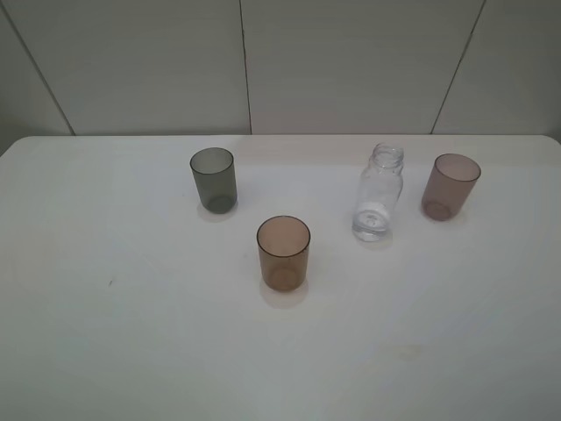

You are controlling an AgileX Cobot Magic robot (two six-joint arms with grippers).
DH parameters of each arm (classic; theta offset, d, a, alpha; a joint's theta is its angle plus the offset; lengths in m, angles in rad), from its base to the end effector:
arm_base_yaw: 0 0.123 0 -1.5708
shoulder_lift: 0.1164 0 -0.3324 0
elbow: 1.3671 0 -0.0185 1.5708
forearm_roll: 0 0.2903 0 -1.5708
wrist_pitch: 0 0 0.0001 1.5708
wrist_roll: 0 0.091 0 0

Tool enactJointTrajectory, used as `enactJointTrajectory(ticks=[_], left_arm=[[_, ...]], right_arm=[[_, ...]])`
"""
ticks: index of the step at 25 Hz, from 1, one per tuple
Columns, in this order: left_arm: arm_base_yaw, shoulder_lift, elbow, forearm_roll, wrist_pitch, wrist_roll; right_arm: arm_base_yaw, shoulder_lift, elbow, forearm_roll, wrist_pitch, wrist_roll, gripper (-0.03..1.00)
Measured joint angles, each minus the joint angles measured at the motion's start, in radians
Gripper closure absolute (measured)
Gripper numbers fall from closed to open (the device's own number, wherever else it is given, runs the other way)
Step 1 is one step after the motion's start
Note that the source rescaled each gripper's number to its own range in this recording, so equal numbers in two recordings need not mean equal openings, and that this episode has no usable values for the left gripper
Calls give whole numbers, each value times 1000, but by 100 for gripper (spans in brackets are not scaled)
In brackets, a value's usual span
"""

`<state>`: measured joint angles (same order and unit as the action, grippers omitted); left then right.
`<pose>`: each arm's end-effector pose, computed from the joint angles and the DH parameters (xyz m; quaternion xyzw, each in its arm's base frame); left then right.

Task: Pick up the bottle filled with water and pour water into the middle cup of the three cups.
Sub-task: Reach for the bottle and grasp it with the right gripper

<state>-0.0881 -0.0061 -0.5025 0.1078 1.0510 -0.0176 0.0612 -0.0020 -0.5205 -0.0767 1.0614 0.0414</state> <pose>-0.0182 0.0101 0.2981 0.0278 0.8467 0.0258 0.5307 -0.0207 -0.0074 0.3028 -0.0065 0.8468 -0.0110 0.5317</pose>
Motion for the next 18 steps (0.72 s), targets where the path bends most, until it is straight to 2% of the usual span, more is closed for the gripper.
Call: enactJointTrajectory(ticks=[18], left_arm=[[0,0,0,0,0,0]], right_arm=[[0,0,0,0,0,0,10]])
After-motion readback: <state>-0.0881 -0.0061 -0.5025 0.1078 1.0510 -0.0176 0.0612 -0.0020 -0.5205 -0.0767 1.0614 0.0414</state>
